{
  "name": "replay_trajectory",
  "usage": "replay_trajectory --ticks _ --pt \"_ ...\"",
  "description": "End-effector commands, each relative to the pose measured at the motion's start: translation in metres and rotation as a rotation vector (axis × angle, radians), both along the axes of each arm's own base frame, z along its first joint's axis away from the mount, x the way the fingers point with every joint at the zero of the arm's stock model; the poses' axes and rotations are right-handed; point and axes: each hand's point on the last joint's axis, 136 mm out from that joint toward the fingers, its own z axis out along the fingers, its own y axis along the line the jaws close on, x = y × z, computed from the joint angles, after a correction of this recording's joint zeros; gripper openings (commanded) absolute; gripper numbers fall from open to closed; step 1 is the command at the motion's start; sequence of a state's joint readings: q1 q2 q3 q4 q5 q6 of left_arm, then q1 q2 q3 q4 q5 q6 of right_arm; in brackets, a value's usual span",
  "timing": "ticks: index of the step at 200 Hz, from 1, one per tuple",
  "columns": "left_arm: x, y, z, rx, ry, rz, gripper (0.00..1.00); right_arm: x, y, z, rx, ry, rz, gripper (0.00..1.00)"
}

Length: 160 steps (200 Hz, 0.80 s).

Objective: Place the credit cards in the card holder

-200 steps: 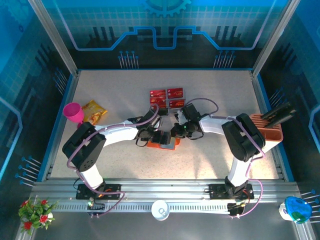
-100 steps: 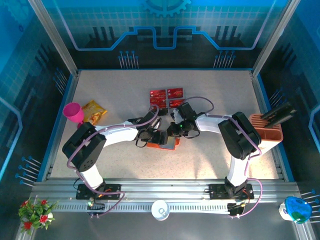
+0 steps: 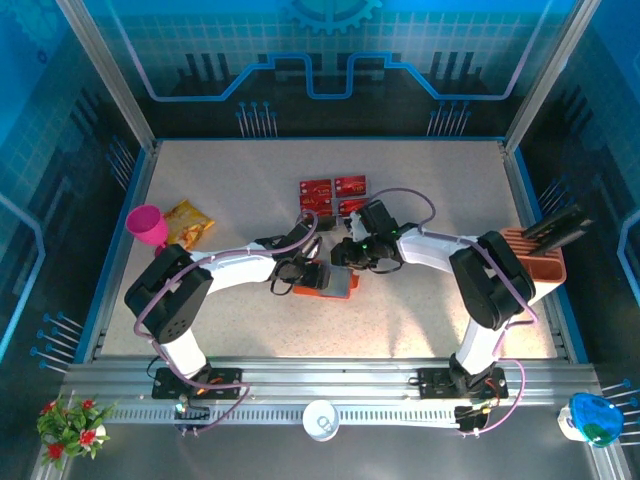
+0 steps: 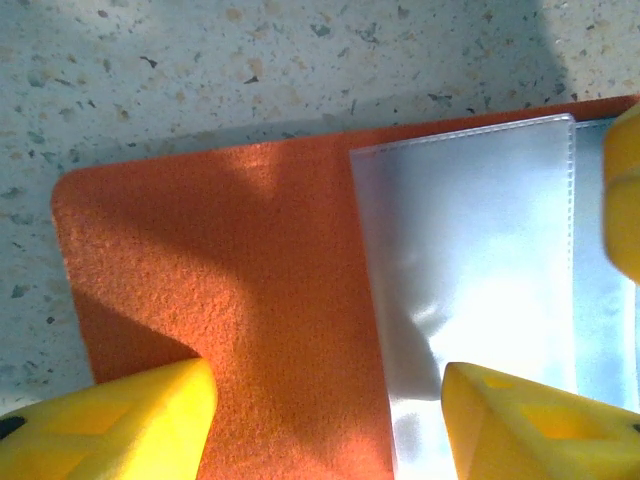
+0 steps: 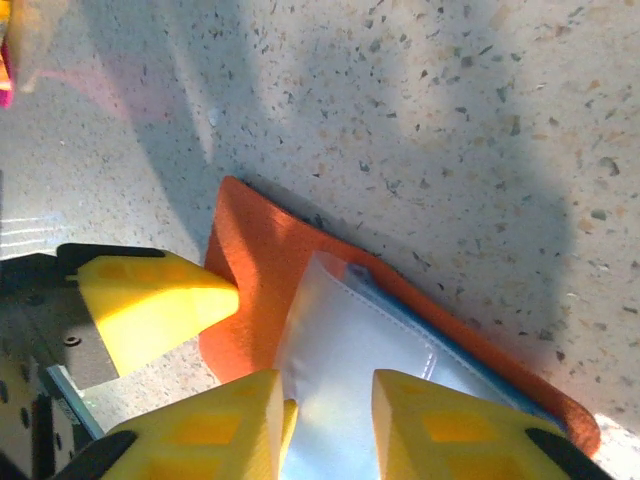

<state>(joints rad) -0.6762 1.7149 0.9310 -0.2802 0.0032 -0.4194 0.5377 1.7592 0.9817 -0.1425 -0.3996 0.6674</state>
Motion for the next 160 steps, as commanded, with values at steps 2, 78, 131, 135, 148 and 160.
replay_trajectory --ticks 2,78,131,135,148,160 --pt "-0.030 0.020 -0.030 0.075 0.120 -0.004 0.64 -0.005 -0.004 -0.005 -0.011 0.026 -0.022 0.33" --pt "-0.032 0.022 -0.028 0.072 0.117 -0.003 0.63 -0.006 -0.007 -0.021 -0.033 0.062 -0.046 0.43" --pt "-0.033 0.021 -0.028 0.067 0.117 -0.006 0.62 -0.006 -0.004 -0.027 -0.028 0.082 -0.048 0.44" --pt "-0.033 0.021 -0.028 0.066 0.116 -0.006 0.62 -0.006 -0.004 -0.027 -0.025 0.085 -0.047 0.44" --pt "-0.033 0.021 -0.029 0.066 0.118 -0.007 0.62 -0.004 -0.001 -0.027 -0.017 0.088 -0.046 0.45" --pt "-0.033 0.021 -0.029 0.066 0.118 -0.007 0.62 -0.003 -0.001 -0.027 -0.014 0.092 -0.050 0.45"
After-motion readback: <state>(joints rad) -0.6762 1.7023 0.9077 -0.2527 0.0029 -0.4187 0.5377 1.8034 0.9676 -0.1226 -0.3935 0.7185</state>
